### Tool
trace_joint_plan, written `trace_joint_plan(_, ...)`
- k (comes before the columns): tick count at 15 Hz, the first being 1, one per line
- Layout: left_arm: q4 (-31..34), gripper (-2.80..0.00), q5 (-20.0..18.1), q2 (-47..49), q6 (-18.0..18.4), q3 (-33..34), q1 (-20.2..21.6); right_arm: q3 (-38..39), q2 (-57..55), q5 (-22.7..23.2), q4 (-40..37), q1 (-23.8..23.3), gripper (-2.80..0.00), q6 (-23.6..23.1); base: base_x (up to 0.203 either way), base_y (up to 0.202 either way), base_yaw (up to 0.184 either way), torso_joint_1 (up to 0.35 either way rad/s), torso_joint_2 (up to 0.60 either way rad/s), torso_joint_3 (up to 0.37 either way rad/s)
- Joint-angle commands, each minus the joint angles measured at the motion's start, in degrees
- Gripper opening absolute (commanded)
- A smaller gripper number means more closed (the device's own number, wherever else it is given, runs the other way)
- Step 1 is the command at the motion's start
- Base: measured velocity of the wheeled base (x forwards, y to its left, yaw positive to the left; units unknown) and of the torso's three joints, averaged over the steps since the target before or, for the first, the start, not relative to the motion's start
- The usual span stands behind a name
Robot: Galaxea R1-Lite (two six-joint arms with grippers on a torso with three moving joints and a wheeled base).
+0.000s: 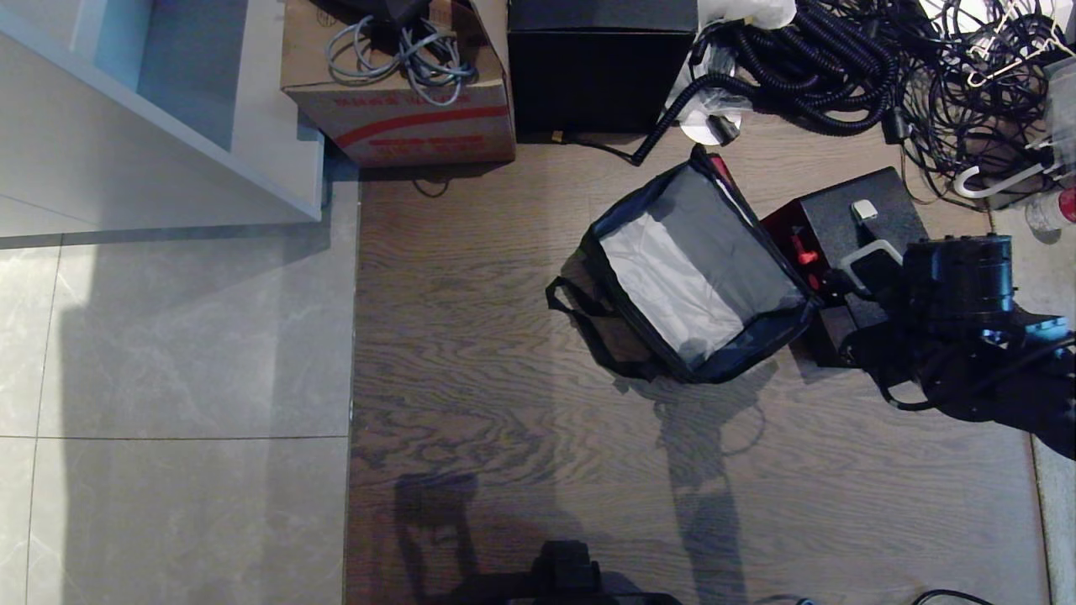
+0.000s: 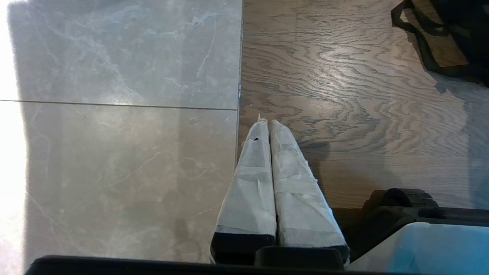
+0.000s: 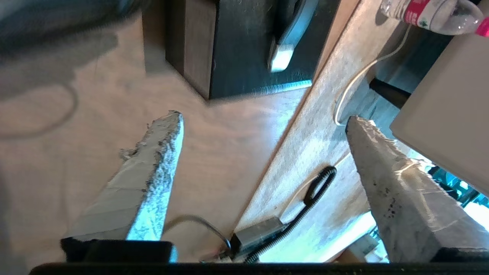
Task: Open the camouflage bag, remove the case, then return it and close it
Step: Grip the handle again
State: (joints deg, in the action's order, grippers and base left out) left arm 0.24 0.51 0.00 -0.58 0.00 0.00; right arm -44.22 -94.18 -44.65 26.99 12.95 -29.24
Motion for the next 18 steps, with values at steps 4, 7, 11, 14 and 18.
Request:
trace_joint_plan(4, 0.0, -2.80, 0.0, 0.0, 0.0, 0.0, 0.0, 10.0, 19.6, 1.5, -6.5, 0.6, -2.80, -0.4, 0.000, 0.000, 0.000, 0.000, 0.00, 0.000)
trace_joint_plan(7, 0.0, -2.80, 0.0, 0.0, 0.0, 0.0, 0.0, 19.4, 33.4, 2.3, -9.8, 0.6, -2.80, -0.3, 0.000, 0.000, 0.000, 0.000, 0.00, 0.000)
trace_joint_plan(11, 0.0, -2.80, 0.0, 0.0, 0.0, 0.0, 0.0, 31.5, 58.8, 5.3, -15.4, -0.8, -2.80, 3.1, 0.000, 0.000, 0.000, 0.000, 0.00, 0.000)
trace_joint_plan(14, 0.0, -2.80, 0.0, 0.0, 0.0, 0.0, 0.0, 39.1, 71.3, 23.0, -21.4, -6.5, -2.80, 11.2, 0.000, 0.000, 0.000, 0.000, 0.00, 0.000)
trace_joint_plan(18, 0.0, -2.80, 0.0, 0.0, 0.0, 0.0, 0.0, 44.1, 82.8, 45.0, -23.6, -13.4, -2.80, 19.3, 0.000, 0.000, 0.000, 0.000, 0.00, 0.000)
